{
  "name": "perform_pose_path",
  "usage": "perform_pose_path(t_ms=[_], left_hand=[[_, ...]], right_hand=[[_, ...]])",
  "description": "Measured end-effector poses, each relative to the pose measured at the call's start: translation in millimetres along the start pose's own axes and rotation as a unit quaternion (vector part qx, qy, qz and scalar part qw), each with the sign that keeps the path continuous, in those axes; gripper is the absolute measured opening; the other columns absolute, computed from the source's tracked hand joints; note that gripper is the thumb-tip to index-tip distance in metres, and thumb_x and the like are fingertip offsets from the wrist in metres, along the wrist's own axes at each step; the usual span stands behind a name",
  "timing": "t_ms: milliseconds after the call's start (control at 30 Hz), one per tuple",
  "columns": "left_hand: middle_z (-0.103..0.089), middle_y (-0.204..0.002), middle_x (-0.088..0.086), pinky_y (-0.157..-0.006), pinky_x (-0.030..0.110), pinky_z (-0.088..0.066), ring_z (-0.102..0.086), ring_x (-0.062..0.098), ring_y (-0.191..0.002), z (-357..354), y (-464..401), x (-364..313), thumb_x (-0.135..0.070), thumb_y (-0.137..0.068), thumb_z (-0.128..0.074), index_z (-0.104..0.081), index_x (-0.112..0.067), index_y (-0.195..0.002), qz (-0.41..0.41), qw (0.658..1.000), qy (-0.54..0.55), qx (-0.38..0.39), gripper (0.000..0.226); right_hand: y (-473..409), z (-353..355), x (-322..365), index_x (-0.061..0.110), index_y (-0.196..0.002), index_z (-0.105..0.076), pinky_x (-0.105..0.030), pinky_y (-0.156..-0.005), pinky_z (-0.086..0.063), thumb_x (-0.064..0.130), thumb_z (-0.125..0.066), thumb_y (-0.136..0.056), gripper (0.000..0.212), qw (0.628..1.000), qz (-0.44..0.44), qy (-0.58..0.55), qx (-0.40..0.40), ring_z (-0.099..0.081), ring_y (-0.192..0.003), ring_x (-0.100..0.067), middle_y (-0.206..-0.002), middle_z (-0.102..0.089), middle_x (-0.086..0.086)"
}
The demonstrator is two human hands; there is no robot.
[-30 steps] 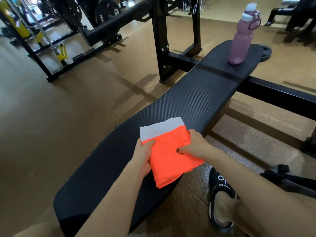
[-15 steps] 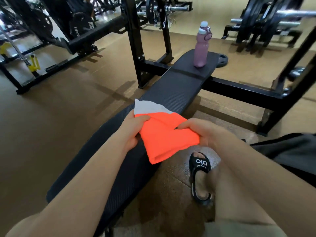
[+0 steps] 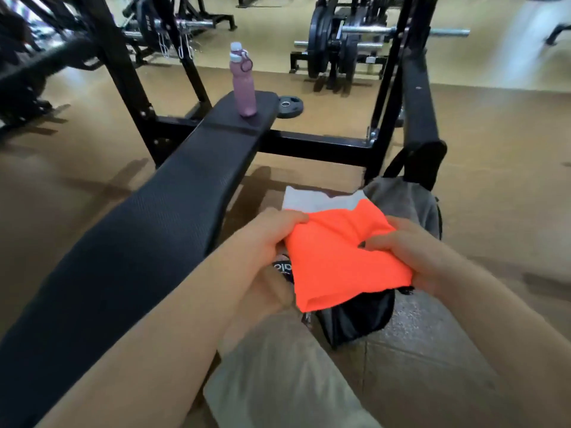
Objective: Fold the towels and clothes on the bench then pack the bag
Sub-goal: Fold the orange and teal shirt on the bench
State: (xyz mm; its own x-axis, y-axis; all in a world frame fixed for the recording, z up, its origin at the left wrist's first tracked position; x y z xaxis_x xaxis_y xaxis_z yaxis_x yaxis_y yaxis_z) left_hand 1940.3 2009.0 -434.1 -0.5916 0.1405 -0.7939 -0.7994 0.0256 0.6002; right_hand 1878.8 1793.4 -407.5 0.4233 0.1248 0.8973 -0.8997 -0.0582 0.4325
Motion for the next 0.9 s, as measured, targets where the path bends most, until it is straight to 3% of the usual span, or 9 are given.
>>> perform_pose_path(t_ms=[67,133,267,333,433,533,667,767,900], left_hand=[[-0.069,-0.112,0.017,-0.059,0.03,-0.055,-0.068,0.023,-0.089,-27,-7,40,-0.018,-0.09,-0.07,-0.059,-0.004,-0.124,0.042,0.999,-0.023,0.013,0.038],[-0.068,-0.112,0.016,-0.068,0.034,-0.058,-0.068,0.025,-0.095,-51,-13,78,-0.017,-0.091,-0.068,-0.059,-0.004,-0.124,0.085,0.996,-0.011,0.022,0.036],[-0.063,-0.089,0.011,-0.072,0.037,-0.053,-0.061,0.024,-0.08,-84,-18,125,-0.014,-0.097,-0.062,-0.057,-0.009,-0.096,0.179,0.982,0.05,0.017,0.006],[-0.065,-0.092,0.012,-0.086,0.04,-0.052,-0.062,0.027,-0.091,-96,-24,137,-0.015,-0.098,-0.062,-0.056,-0.009,-0.09,0.224,0.971,0.076,0.025,0.012],[-0.071,-0.105,0.016,-0.084,0.041,-0.055,-0.067,0.029,-0.099,-105,-39,147,-0.025,-0.094,-0.067,-0.062,-0.008,-0.109,0.265,0.958,0.102,0.044,0.023],[-0.068,-0.106,0.013,-0.076,0.042,-0.055,-0.065,0.028,-0.092,-111,-58,154,-0.035,-0.092,-0.068,-0.059,-0.011,-0.121,0.285,0.953,0.084,0.056,0.038],[-0.062,-0.119,0.01,-0.093,0.054,-0.054,-0.061,0.03,-0.108,-127,-73,154,-0.025,-0.099,-0.056,-0.055,-0.029,-0.118,0.247,0.963,0.036,0.099,0.019],[-0.066,-0.124,0.005,-0.087,0.047,-0.057,-0.063,0.028,-0.108,-138,-88,149,-0.015,-0.096,-0.052,-0.052,-0.038,-0.133,0.152,0.98,-0.07,0.105,0.044],[-0.063,-0.131,0.007,-0.097,0.043,-0.054,-0.063,0.03,-0.115,-150,-104,139,-0.025,-0.084,-0.058,-0.045,-0.031,-0.142,0.083,0.971,-0.196,0.109,0.06]], right_hand=[[9,12,-52,0.003,-0.105,-0.067,-0.033,-0.058,-0.052,0.002,-0.073,-0.059,0.046,0.999,-0.05,-0.013,-0.011,-0.069,-0.071,-0.027,-0.085,-0.071,-0.019],[9,19,-101,0.002,-0.106,-0.067,-0.035,-0.059,-0.056,0.006,-0.07,-0.051,0.055,0.994,-0.103,-0.033,-0.026,-0.071,-0.071,-0.028,-0.087,-0.074,-0.019],[-5,33,-160,0.01,-0.11,-0.068,-0.047,-0.067,-0.059,0.013,-0.073,-0.04,0.07,0.987,-0.141,-0.05,-0.059,-0.073,-0.083,-0.034,-0.094,-0.074,-0.02],[-13,39,-169,0.012,-0.11,-0.067,-0.046,-0.063,-0.059,0.009,-0.072,-0.044,0.066,0.986,-0.139,-0.068,-0.065,-0.072,-0.082,-0.035,-0.095,-0.074,-0.02],[-33,47,-172,0.01,-0.111,-0.067,-0.049,-0.07,-0.059,0.007,-0.072,-0.047,0.064,0.983,-0.137,-0.099,-0.066,-0.072,-0.089,-0.037,-0.096,-0.074,-0.019],[-56,56,-176,0.009,-0.113,-0.065,-0.053,-0.079,-0.058,0.006,-0.073,-0.048,0.066,0.978,-0.14,-0.134,-0.081,-0.07,-0.097,-0.042,-0.099,-0.074,-0.021],[-78,67,-188,0.008,-0.116,-0.064,-0.05,-0.075,-0.056,0.002,-0.075,-0.052,0.066,0.963,-0.136,-0.201,-0.116,-0.07,-0.09,-0.039,-0.103,-0.072,-0.025],[-88,74,-202,0.012,-0.115,-0.066,-0.045,-0.074,-0.053,-0.011,-0.07,-0.07,0.051,0.954,-0.134,-0.234,-0.133,-0.067,-0.084,-0.034,-0.099,-0.073,-0.023],[-95,76,-219,0.015,-0.115,-0.065,-0.041,-0.067,-0.055,-0.01,-0.069,-0.07,0.052,0.94,-0.142,-0.26,-0.166,-0.068,-0.08,-0.033,-0.099,-0.073,-0.021]])
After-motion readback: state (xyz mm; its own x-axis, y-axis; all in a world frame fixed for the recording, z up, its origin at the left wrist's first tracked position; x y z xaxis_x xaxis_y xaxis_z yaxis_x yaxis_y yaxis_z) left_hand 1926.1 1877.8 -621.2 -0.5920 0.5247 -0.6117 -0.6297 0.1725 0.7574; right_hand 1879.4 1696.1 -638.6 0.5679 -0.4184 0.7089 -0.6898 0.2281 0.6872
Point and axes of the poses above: each hand's wrist, its own y-axis away from the middle knuckle, its own z-axis out of the back of the hand, x = y × z, the point moved 4 cm from there along -y, towards the middle knuckle
